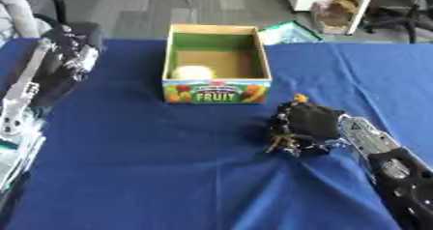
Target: Pick up objects on the table and place them in the box.
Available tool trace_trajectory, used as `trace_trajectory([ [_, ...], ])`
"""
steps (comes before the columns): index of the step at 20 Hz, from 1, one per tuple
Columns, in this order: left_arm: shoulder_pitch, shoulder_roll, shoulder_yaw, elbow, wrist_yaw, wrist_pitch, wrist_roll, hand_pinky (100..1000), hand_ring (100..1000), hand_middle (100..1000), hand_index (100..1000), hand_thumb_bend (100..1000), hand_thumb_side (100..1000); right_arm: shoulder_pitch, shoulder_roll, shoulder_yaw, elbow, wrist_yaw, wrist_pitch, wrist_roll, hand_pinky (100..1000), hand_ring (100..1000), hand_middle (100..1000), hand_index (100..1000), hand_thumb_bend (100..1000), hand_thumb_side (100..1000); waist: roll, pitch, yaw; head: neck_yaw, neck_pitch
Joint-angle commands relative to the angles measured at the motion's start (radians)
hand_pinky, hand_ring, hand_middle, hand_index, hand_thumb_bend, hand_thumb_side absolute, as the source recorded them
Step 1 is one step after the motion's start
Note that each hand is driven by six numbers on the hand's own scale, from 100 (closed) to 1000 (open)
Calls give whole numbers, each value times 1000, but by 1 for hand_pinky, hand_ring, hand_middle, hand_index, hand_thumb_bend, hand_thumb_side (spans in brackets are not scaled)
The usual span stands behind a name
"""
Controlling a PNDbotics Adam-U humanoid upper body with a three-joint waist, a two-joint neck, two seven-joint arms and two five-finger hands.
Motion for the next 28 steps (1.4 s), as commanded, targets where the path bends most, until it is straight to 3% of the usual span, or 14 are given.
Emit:
trace_trajectory([
  [1,-14,14,10,-21,1,1,2,728,680,697,776,180,541,-16,-24,-26,26,84,-10,-162,392,192,348,557,100,113,3,-14,-2,0,-11],
  [3,-13,14,11,-20,0,1,3,729,680,697,776,180,542,-18,-26,-41,41,134,-10,-254,296,113,309,535,100,115,4,-14,-3,0,-10],
  [5,-12,13,11,-20,0,1,3,729,681,697,776,181,541,-21,-27,-55,58,184,-10,-334,257,100,279,515,100,113,4,-15,-4,0,-10],
  [13,-11,15,13,-21,3,1,4,728,681,697,776,181,541,-50,-46,-84,69,288,-10,-550,250,100,263,505,100,109,3,-18,-6,-1,-10],
  [23,-11,16,9,-20,5,2,1,728,682,697,776,182,540,-124,-56,-95,43,190,-10,-562,239,100,253,504,100,100,-3,-23,1,-12,-12],
  [28,-16,15,5,-23,7,2,-4,728,682,697,775,184,541,-159,-52,-108,46,117,-10,-525,240,100,249,499,100,100,-7,-23,20,-22,-19],
])
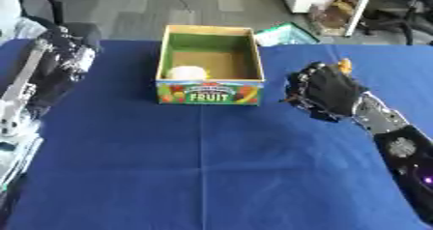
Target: Pick up objects on the table and place them in the box.
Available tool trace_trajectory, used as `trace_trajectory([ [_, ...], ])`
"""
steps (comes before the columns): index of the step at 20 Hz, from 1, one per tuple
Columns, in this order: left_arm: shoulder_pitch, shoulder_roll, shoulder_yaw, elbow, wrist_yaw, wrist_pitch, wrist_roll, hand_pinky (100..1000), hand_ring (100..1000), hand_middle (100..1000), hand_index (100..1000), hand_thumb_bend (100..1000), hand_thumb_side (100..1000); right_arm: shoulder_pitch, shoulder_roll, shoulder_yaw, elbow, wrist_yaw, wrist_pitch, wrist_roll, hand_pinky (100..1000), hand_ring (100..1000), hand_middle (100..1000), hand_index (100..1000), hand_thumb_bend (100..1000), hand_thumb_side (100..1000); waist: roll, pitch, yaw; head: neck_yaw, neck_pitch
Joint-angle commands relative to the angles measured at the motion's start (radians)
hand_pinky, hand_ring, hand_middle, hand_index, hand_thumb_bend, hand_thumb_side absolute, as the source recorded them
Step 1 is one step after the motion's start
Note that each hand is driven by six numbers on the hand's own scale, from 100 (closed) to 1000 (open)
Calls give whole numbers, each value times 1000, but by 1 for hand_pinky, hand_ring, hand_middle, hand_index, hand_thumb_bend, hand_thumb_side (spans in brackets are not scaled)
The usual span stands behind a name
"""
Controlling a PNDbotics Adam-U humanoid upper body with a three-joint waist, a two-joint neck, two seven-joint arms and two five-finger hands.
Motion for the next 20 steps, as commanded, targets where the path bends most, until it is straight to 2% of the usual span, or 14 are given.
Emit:
trace_trajectory([
  [1,-18,14,3,-23,3,0,-6,728,682,697,775,184,541,-42,-24,-23,-19,-56,-264,-238,240,100,247,498,100,100,0,-19,9,-12,-15],
  [14,-68,-22,-31,-42,30,2,-44,727,680,695,774,193,537,-94,-19,-123,18,-243,-264,-108,279,100,226,467,100,100,5,-12,122,-84,-59],
  [20,-97,-52,-51,-65,54,3,-69,726,680,694,774,194,535,-111,-35,-216,68,-323,-264,-53,301,100,234,468,100,100,8,-2,211,-152,-94],
])
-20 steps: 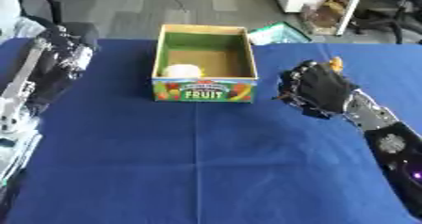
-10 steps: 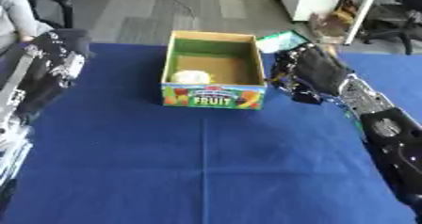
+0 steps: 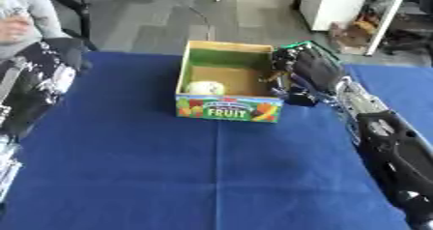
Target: Pick up objects on the table and place them in the box.
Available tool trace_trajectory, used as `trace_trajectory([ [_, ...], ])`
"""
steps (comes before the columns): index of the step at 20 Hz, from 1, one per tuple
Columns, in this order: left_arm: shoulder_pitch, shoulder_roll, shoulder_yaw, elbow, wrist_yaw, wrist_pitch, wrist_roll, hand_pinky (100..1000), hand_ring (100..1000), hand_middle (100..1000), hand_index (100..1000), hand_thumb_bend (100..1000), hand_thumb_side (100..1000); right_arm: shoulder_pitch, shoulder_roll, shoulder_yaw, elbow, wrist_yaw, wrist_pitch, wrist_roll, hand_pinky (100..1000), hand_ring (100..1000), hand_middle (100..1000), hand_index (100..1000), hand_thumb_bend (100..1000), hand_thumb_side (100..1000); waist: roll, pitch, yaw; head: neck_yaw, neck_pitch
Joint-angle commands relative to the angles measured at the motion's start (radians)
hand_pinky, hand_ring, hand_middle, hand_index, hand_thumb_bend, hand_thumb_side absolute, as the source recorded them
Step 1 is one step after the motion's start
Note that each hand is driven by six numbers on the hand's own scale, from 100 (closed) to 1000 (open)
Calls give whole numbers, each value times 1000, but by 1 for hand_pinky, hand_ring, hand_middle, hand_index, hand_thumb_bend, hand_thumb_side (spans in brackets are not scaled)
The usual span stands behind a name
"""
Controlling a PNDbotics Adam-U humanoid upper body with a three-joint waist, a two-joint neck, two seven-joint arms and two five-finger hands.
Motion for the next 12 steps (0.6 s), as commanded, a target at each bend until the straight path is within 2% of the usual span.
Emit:
trace_trajectory([
  [1,-25,-1,-5,-29,15,0,-14,726,680,694,774,195,535,-35,-37,-54,12,-52,-170,-136,305,100,235,468,100,100,5,-11,16,-32,-28],
  [6,-36,-16,-12,-41,27,5,-25,726,679,693,774,198,537,-47,-44,-104,49,-122,-170,-71,352,114,267,479,100,100,4,-7,47,-54,-39],
  [12,-46,-24,-18,-48,34,9,-34,726,678,692,774,200,539,-54,-43,-121,64,-211,-170,17,409,159,316,511,100,100,1,-1,71,-63,-41],
])
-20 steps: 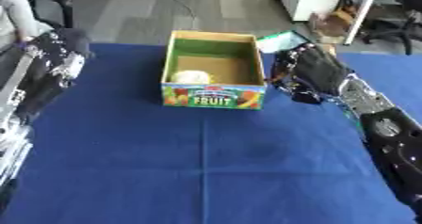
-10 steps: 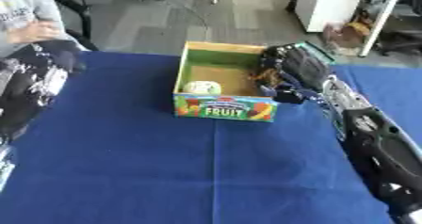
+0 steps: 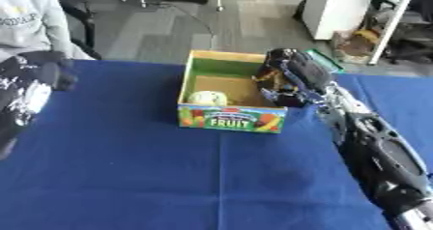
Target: Pick up objects on the table and place them in the box.
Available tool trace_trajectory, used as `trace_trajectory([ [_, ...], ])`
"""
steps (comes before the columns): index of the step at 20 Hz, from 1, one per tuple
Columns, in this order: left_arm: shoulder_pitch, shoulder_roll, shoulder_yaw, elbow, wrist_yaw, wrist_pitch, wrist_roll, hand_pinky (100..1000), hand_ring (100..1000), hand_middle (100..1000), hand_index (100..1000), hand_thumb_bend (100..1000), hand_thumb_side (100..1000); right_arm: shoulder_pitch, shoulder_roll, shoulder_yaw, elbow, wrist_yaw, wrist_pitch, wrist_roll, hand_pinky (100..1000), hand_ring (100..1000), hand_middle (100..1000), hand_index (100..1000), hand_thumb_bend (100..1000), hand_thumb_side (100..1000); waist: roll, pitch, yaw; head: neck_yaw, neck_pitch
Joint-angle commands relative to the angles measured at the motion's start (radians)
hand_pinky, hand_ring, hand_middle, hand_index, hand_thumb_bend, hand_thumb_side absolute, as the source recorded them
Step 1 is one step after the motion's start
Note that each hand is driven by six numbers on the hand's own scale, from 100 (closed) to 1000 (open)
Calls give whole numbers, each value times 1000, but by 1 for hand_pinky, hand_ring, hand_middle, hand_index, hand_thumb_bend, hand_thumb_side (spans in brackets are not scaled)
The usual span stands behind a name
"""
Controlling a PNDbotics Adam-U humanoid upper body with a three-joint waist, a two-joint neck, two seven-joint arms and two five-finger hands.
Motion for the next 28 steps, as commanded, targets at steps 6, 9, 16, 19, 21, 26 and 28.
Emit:
trace_trajectory([
  [6,-31,2,-8,-27,9,2,-18,726,678,692,774,200,539,-44,-8,23,-33,-133,-93,32,428,173,332,524,100,100,0,-8,24,-19,-14],
  [9,-34,0,-10,-27,10,3,-21,726,678,692,774,200,543,-53,2,41,-56,-177,-93,77,428,171,341,528,100,100,-4,-7,34,-27,-14],
  [16,-42,-2,-15,-24,11,7,-27,726,678,692,774,201,544,-73,14,61,-123,-264,-93,176,434,181,349,534,100,100,-16,-5,49,-35,-14],
  [19,-45,-2,-18,-24,11,7,-31,726,678,692,774,200,544,-70,20,65,-128,-287,-93,222,454,190,351,534,100,100,-17,-3,59,-38,-17],
  [21,-46,-2,-19,-25,11,6,-32,726,678,691,774,198,545,-62,24,59,-120,-294,-93,254,460,189,350,533,100,100,-16,-1,67,-40,-20],
  [26,-50,-4,-23,-27,8,4,-36,726,678,691,774,194,547,-39,28,34,-100,-308,-93,332,473,187,347,529,100,100,-12,9,87,-48,-27],
  [28,-51,-5,-23,-27,7,4,-38,726,678,691,774,194,547,-36,29,27,-102,-320,-93,360,473,187,347,529,100,100,-11,10,89,-49,-28],
])
